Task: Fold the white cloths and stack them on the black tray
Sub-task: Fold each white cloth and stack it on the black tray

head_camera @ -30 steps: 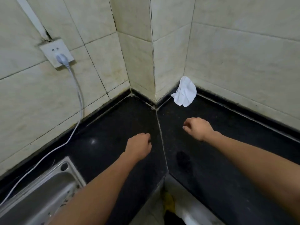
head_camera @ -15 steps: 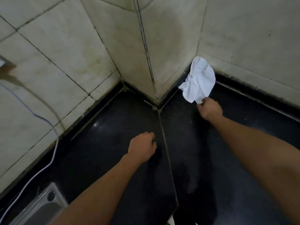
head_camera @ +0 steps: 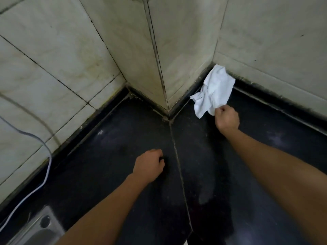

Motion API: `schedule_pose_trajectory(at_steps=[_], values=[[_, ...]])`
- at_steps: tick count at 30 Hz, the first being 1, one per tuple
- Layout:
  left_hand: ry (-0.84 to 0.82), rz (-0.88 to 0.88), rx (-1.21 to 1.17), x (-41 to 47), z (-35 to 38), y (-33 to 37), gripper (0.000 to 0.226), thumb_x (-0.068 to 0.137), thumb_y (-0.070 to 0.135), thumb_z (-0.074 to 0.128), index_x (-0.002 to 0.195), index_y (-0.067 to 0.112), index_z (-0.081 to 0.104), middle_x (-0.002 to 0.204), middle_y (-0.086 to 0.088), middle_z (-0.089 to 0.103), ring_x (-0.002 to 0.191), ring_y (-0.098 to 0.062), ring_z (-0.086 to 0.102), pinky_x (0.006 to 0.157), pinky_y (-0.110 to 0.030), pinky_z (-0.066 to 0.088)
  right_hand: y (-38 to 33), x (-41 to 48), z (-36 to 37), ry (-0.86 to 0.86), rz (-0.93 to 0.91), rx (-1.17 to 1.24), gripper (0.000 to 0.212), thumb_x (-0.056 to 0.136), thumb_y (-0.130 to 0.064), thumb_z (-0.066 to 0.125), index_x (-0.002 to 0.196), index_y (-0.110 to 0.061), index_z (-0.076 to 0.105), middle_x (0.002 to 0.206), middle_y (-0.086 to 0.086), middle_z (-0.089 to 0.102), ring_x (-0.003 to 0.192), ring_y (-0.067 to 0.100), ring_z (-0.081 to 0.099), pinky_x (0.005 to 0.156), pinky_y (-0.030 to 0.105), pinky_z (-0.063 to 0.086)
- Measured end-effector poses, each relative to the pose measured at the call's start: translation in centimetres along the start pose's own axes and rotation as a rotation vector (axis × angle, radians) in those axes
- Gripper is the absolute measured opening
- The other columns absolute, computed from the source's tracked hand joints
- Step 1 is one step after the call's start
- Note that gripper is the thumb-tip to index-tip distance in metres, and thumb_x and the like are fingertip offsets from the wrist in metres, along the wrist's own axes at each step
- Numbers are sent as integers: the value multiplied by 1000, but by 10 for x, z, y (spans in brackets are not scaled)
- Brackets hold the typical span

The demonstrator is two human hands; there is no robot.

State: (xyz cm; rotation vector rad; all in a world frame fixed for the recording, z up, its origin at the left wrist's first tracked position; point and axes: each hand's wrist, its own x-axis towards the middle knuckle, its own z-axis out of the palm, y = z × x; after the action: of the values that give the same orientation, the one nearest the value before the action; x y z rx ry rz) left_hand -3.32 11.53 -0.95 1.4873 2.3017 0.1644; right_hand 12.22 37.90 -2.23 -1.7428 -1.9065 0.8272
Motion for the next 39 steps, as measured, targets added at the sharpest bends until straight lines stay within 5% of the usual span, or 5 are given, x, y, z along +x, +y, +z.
schedule_pose_trajectory(at_steps=[11, 18, 23, 31, 39], values=[[-43, -12, -7, -10, 7, -11, 22, 93, 30, 50, 108, 18, 60, 104, 1, 64, 95, -20, 60, 76, -33, 48, 46, -83, 4, -122, 35, 144, 14, 89, -9, 47, 83, -7, 59, 79, 7, 61, 74, 23, 55, 65, 28, 37], [-96, 102, -25, -57, 23, 13, 23, 92, 29, 52, 110, 19, 61, 104, -2, 66, 93, -23, 62, 80, -38, 52, 107, -156, -51, -84, 188, 193, 15, 88, -18, 54, 99, -18, 63, 91, 7, 68, 76, 28, 66, 74, 43, 57], [-150, 157, 0, -74, 43, 41, 19, 91, 29, 53, 105, 19, 62, 101, -2, 67, 92, -23, 62, 80, -39, 52, 162, -204, -91, -111, 268, 8, 22, 88, -20, 58, 108, -13, 62, 97, 5, 64, 88, 25, 61, 75, 29, 43], [-269, 138, -8, -59, 75, 98, 19, 90, 33, 56, 103, 20, 63, 101, -2, 67, 94, -22, 62, 78, -34, 51, 227, -246, -131, -496, 323, -359, 28, 78, -36, 64, 102, -26, 55, 96, 0, 65, 81, 19, 65, 77, 39, 56], [-254, -69, -206, -27, 129, 186, 26, 90, 36, 58, 108, 18, 54, 97, -1, 61, 86, -20, 58, 69, -33, 46, 248, -195, -155, -311, 176, -383, 32, 87, -36, 58, 116, -24, 58, 108, -1, 65, 95, 21, 62, 74, 31, 49]])
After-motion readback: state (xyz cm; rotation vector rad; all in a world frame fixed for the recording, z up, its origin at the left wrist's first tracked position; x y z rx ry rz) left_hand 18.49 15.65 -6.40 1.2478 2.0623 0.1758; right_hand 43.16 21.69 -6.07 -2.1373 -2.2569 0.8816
